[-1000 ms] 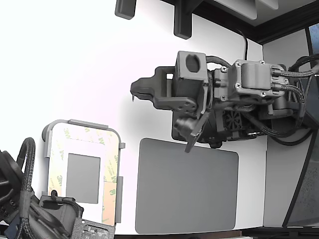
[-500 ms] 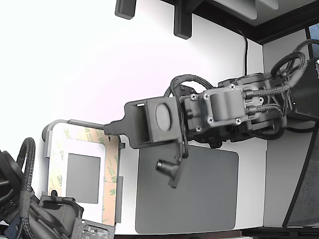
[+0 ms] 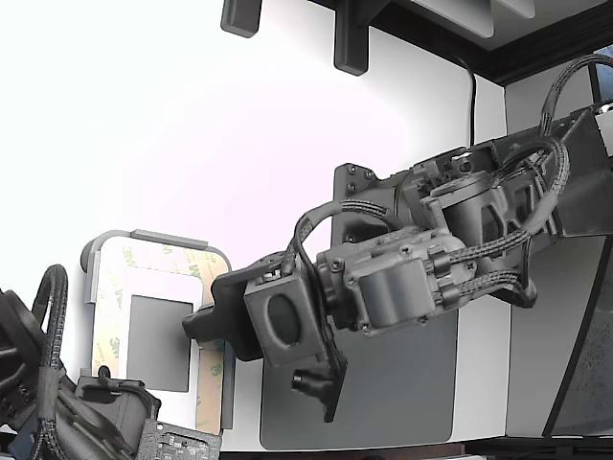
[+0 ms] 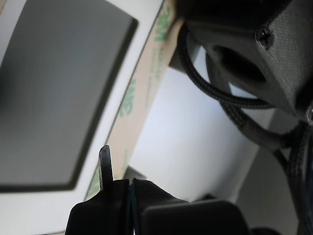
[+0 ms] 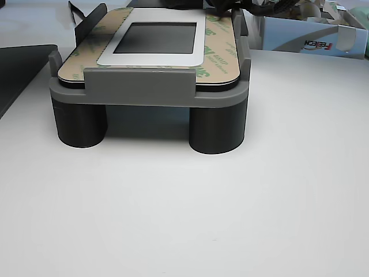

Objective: Peel off protective film from adhesive tape.

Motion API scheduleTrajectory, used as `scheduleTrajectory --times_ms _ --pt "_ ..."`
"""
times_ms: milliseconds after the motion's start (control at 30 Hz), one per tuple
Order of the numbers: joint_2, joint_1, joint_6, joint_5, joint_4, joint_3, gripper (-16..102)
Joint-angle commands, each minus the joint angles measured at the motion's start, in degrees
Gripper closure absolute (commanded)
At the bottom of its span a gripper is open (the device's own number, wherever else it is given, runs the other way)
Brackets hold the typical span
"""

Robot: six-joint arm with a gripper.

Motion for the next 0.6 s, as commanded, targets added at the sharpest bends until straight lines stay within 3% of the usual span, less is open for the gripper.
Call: scheduleTrajectory --times_ms 0,133,567 --pt "-1.7 1.1 0.1 0.2 1.4 -4.4 97" --pt "-4.0 3.2 0.4 0.2 2.0 -6.2 93" --pt "-10.2 5.2 0.5 -2.0 0.9 -9.5 97"
